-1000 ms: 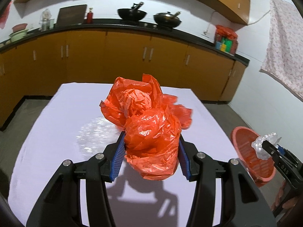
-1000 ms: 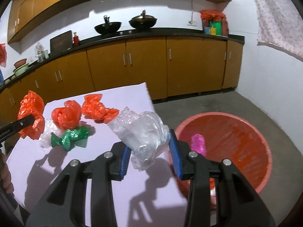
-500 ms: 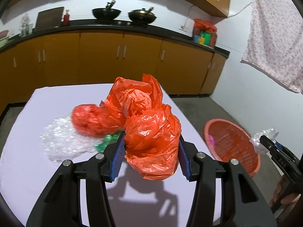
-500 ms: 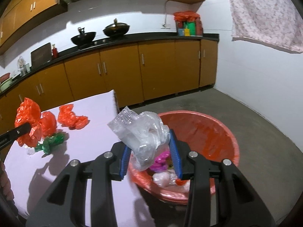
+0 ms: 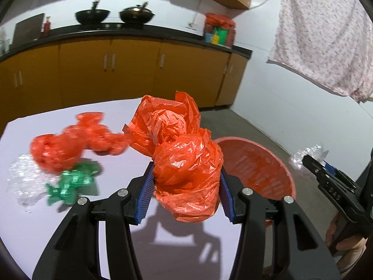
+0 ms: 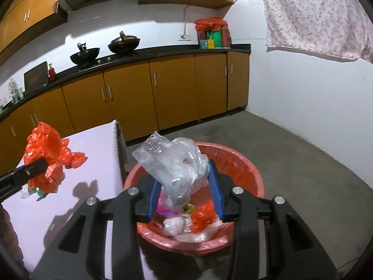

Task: Collect trash
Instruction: 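Carry both bags over the wastebasket and open both tools to drop them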

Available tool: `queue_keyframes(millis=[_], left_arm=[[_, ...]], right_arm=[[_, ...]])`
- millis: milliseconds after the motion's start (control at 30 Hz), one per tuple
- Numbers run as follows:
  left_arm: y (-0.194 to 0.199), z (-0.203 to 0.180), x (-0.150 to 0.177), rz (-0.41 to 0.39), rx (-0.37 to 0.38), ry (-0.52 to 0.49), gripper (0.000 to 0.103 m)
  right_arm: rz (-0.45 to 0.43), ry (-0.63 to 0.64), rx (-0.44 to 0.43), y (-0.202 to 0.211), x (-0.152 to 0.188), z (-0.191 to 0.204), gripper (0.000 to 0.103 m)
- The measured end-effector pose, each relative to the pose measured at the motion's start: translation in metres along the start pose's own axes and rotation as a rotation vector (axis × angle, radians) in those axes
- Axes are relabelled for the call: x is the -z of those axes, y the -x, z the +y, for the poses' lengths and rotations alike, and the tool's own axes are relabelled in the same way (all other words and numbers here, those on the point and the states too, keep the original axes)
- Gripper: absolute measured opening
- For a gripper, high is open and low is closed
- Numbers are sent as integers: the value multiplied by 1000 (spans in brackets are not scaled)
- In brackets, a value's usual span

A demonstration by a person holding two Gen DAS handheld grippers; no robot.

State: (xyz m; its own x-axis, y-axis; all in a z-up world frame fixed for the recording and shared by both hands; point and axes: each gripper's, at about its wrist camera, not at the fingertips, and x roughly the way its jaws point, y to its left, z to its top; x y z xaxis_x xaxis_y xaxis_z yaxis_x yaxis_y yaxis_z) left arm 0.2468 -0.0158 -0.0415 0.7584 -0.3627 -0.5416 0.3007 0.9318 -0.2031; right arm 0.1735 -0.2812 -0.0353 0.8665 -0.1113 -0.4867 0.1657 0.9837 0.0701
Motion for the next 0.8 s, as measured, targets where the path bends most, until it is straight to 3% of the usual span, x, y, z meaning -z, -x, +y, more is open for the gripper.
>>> queue_keyframes(millis=[300, 800], left_arm=[[-41, -44, -1, 62, 85, -67, 50], [-84, -77, 7, 146, 134, -155, 50]], right_arm=[[10, -36, 39, -17, -6, -24, 38], [14, -60, 42, -42, -16, -41, 40]])
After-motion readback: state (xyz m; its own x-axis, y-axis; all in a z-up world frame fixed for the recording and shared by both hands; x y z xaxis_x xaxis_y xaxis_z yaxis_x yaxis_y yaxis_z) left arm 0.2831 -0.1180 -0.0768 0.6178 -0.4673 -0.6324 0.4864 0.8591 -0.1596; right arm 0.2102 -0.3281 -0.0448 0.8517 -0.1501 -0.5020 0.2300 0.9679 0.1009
